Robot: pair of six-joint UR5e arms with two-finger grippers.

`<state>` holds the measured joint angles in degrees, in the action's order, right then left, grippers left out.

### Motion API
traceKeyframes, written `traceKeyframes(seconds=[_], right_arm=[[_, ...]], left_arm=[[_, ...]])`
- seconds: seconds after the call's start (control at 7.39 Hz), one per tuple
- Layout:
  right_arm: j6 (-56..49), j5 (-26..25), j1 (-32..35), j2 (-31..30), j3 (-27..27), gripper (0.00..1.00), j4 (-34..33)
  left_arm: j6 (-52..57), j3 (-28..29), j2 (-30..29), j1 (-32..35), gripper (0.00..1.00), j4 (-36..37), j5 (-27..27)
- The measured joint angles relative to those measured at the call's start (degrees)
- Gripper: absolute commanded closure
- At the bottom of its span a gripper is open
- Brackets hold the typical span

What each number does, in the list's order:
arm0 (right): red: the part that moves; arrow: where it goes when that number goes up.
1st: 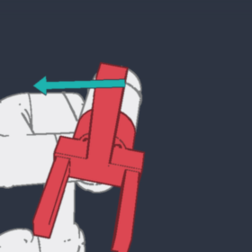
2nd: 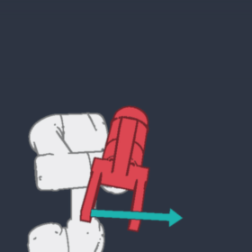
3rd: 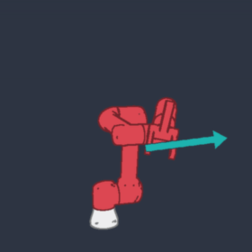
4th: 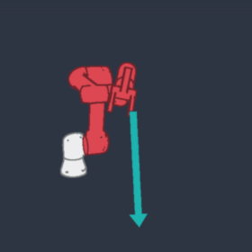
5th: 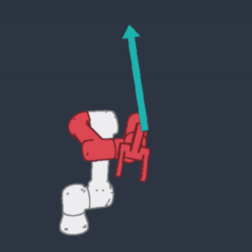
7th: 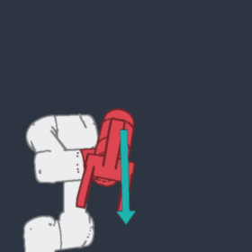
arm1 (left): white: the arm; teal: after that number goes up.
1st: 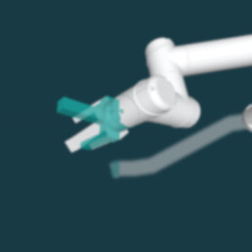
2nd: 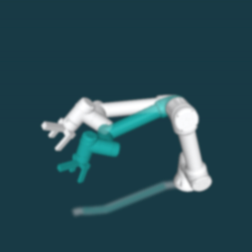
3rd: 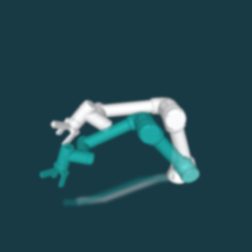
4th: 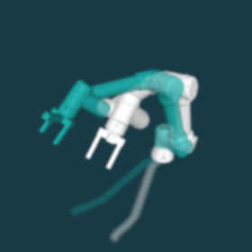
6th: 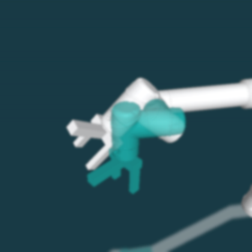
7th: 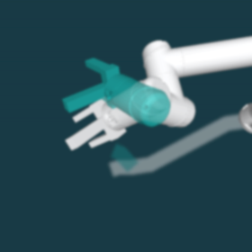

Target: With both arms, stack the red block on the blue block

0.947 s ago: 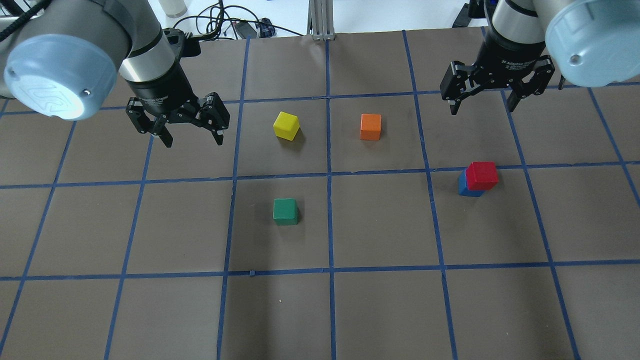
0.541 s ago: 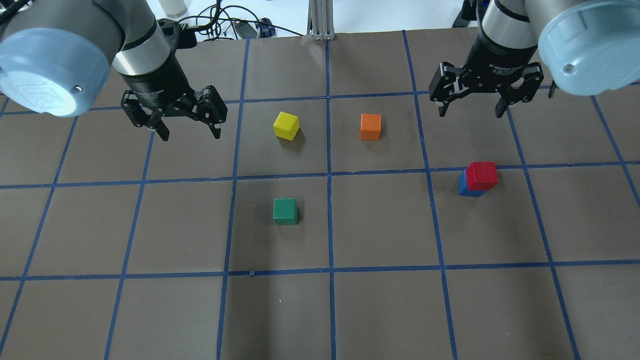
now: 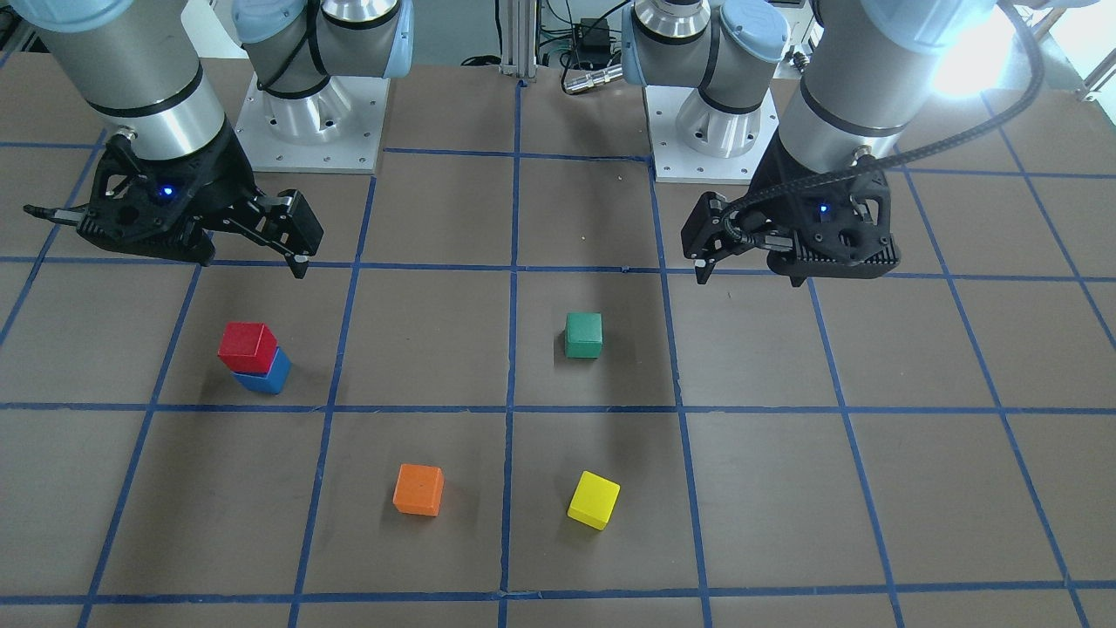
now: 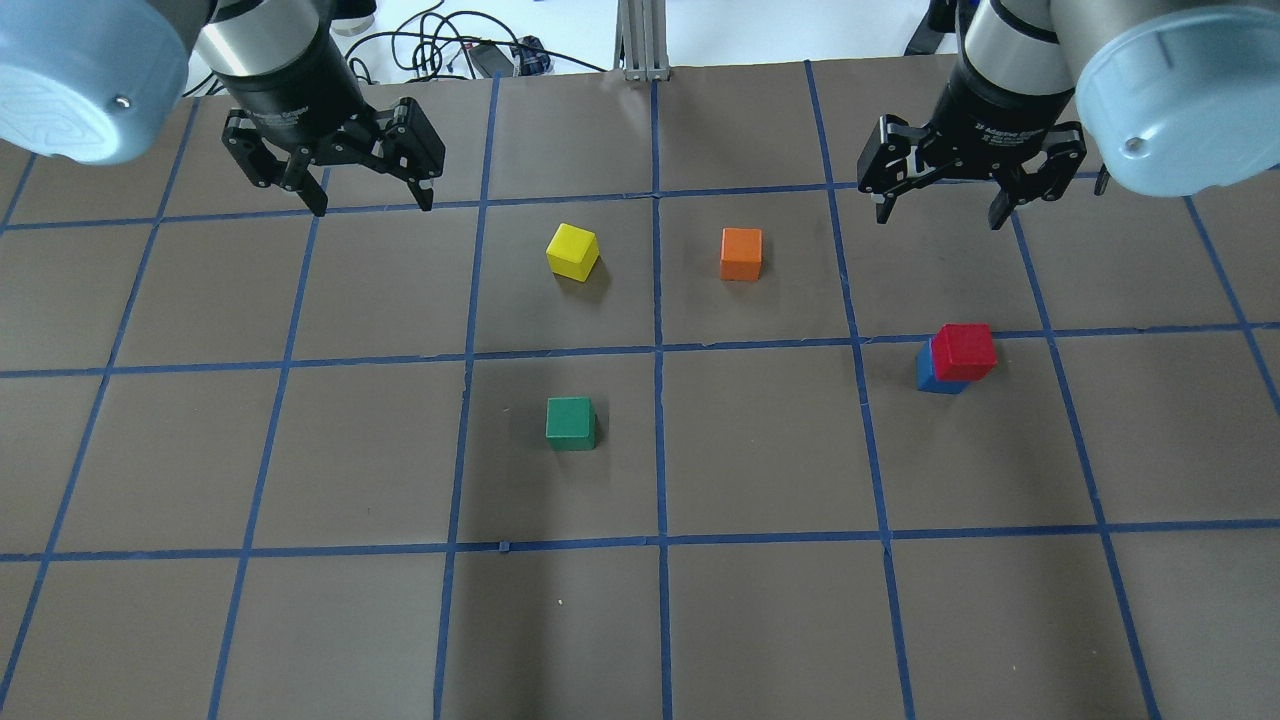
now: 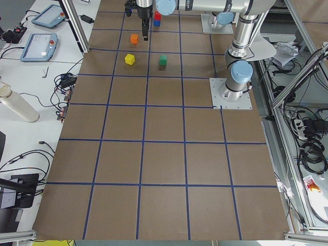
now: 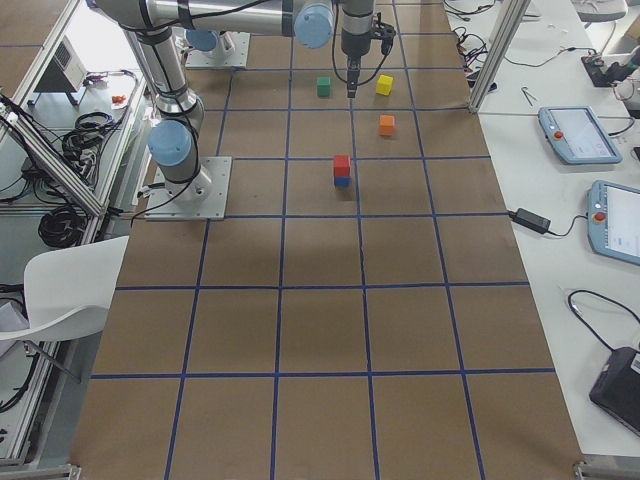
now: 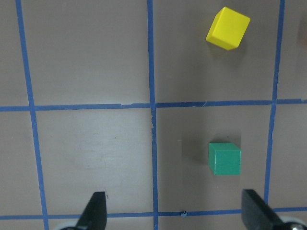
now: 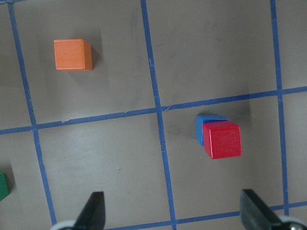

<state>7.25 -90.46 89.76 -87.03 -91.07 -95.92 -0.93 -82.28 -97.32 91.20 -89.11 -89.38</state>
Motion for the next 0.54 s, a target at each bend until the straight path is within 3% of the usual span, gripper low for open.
traceKeyframes(seconds=[0.54], right_arm=[[0.1, -1.8, -0.1, -1.1, 0.0, 0.0, 0.8]], left_arm=[[-0.1, 0.6, 2.5, 0.4, 0.0, 1.2, -0.4]])
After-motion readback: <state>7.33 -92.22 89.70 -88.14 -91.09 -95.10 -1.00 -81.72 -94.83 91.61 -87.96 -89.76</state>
